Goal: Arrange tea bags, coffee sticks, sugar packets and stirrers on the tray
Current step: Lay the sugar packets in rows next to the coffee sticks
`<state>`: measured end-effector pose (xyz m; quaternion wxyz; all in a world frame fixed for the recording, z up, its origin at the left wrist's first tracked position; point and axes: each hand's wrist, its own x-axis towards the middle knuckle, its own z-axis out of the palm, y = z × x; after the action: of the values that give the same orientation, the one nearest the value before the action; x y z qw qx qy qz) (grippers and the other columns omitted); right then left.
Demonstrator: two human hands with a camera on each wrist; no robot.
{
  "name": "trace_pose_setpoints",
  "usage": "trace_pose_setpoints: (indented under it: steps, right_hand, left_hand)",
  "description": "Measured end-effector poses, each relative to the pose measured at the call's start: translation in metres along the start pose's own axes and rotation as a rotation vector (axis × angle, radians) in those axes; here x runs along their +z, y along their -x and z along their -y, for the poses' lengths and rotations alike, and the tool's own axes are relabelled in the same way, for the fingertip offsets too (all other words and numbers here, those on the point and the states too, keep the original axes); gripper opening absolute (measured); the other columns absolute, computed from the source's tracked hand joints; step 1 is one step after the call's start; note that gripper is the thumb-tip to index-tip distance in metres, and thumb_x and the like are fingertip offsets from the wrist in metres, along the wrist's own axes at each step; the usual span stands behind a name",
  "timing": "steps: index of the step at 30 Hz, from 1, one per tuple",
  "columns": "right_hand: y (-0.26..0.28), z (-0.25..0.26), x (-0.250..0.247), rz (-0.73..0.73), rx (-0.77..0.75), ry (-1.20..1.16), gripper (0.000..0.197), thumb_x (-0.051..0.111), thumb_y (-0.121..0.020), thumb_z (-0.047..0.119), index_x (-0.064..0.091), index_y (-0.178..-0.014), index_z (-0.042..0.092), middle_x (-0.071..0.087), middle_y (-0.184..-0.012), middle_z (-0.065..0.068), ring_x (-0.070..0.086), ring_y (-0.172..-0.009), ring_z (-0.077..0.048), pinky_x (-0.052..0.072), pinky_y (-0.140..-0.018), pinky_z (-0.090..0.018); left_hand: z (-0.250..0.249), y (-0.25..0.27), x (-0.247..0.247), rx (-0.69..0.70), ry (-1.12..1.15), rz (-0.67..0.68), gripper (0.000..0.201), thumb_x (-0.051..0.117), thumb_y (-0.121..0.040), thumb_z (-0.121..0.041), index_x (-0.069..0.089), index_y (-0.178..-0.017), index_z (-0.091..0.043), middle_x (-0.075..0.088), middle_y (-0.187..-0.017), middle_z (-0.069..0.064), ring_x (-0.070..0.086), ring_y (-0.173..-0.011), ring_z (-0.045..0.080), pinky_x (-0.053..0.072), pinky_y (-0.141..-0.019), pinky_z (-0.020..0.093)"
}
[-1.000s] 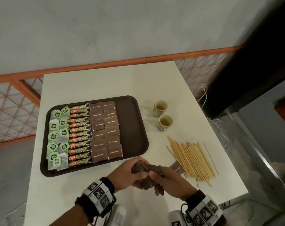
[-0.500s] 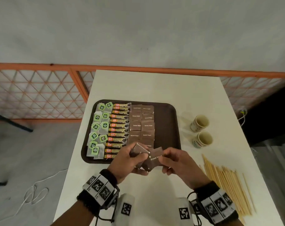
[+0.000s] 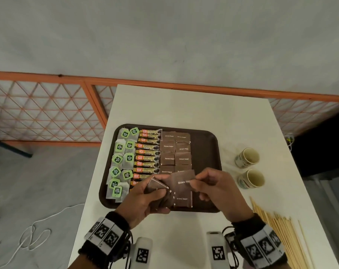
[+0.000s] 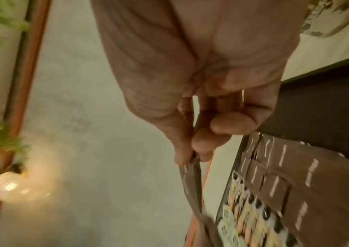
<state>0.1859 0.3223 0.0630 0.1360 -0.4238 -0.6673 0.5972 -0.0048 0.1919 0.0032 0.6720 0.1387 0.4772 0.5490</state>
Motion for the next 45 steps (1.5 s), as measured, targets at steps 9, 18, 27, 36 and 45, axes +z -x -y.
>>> trace_pose_setpoints:
  steps: [9, 18, 27, 36, 45]
  right_hand:
    - [-0.153, -0.045, -0.006, -0.216, 0.35, 0.017, 0.009, 0.07, -0.089, 0.012, 0.069, -0.092, 0.004, 0.067, -0.073, -0.006, 0.048, -0.051, -0.009, 0.036, -0.036, -0.012]
    - [-0.188, -0.074, -0.002, -0.28, 0.42, 0.183, 0.023, 0.078, -0.081, 0.027, 0.073, -0.084, 0.005, 0.07, -0.076, -0.005, 0.053, -0.057, -0.011, 0.046, -0.053, -0.025]
    - [-0.098, -0.006, 0.01, -0.052, 0.118, 0.227, 0.022, 0.066, -0.09, 0.037, 0.066, -0.086, 0.016, 0.066, -0.068, 0.007, 0.056, -0.059, -0.003, 0.044, -0.059, -0.017]
    - [-0.037, 0.006, 0.022, 0.029, -0.06, 0.086, 0.013, 0.065, -0.093, 0.025, 0.074, -0.089, 0.016, 0.066, -0.063, 0.002, 0.056, -0.052, -0.013, 0.045, -0.052, -0.019]
    - [-0.018, 0.009, 0.021, -0.006, -0.001, -0.176, 0.013, 0.065, -0.092, 0.018, 0.072, -0.093, 0.008, 0.068, -0.067, -0.006, 0.058, -0.059, -0.016, 0.049, -0.057, -0.024]
  left_hand:
    - [0.003, -0.006, -0.035, -0.02, -0.011, -0.183, 0.035, 0.057, -0.091, 0.006, 0.067, -0.116, -0.016, 0.071, -0.11, 0.018, 0.07, -0.091, 0.035, 0.06, -0.072, 0.048]
    - [-0.01, -0.007, -0.043, -0.004, 0.009, -0.203, 0.034, 0.055, -0.093, 0.005, 0.068, -0.113, -0.019, 0.071, -0.11, 0.015, 0.069, -0.099, 0.036, 0.059, -0.072, 0.047]
    - [-0.028, -0.008, -0.021, 0.076, 0.111, -0.161, 0.033, 0.053, -0.093, 0.005, 0.061, -0.122, -0.009, 0.066, -0.119, 0.023, 0.067, -0.101, 0.041, 0.061, -0.066, 0.043]
    - [-0.026, -0.002, 0.001, 0.125, 0.153, -0.126, 0.032, 0.055, -0.09, 0.002, 0.06, -0.121, -0.006, 0.068, -0.116, 0.023, 0.068, -0.1, 0.043, 0.062, -0.069, 0.046]
    - [-0.021, 0.007, 0.004, 0.127, 0.108, -0.184, 0.027, 0.058, -0.091, -0.009, 0.061, -0.118, -0.008, 0.067, -0.118, 0.022, 0.067, -0.103, 0.044, 0.061, -0.075, 0.048]
